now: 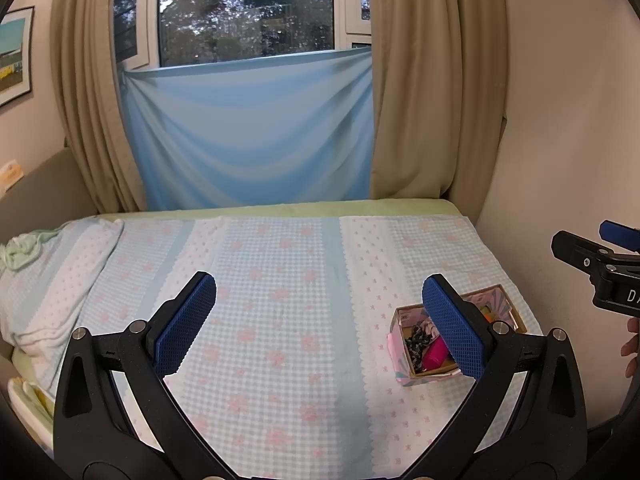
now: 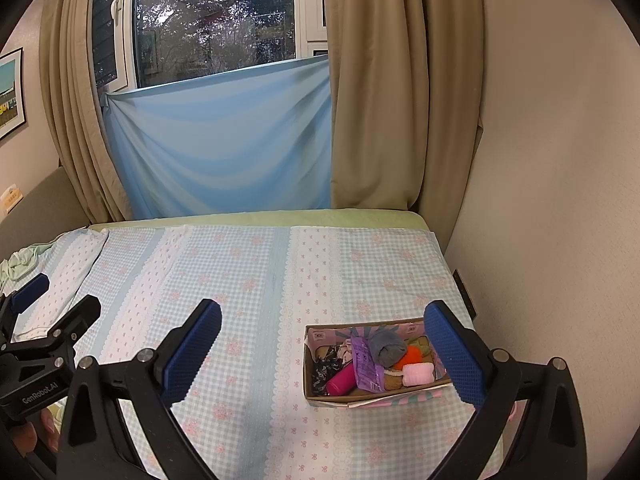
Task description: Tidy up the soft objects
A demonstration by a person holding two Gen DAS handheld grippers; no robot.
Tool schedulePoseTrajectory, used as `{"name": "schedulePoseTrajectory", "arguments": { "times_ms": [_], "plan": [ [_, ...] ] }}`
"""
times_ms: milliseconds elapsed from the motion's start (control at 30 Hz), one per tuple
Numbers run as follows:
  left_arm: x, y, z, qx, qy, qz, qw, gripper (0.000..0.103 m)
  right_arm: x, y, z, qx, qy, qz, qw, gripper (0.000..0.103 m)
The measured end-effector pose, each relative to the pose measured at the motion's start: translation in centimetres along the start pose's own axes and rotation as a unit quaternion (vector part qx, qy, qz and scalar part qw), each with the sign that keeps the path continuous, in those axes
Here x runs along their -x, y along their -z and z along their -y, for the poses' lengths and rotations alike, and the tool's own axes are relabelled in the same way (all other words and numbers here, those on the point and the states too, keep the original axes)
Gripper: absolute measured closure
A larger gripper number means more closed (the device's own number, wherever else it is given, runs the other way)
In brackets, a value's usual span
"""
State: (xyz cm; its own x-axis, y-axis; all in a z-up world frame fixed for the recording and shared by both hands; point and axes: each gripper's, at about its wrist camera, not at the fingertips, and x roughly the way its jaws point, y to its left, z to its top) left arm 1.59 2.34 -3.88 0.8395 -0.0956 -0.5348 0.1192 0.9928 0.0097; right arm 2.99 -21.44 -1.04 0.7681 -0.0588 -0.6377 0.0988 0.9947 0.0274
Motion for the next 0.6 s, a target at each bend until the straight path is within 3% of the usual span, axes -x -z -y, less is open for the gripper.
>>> {"name": "schedulePoseTrajectory", "arguments": {
  "times_ms": [233,433,600],
  "plan": [
    [-0.1,-0.1,-0.2,-0.002,-0.004,0.005,1.0,0.0,0.0,0.0,0.1,0.0,0.0,0.0,1.0,0.002],
    [-0.2,-0.2,-0.5,-0.008,-0.042,0.018,0.9989,0.0,-0.2,0.0,-0.2,-0.001,0.0,-0.003,1.0,0.002],
    [-0.9,-0.1,-1.5,0.007,-0.032,0.014,0.9993,0.0,-0.5,-0.2,-0.8,-0.002,0.002,-0.007,1.0,0.002]
  ]
}}
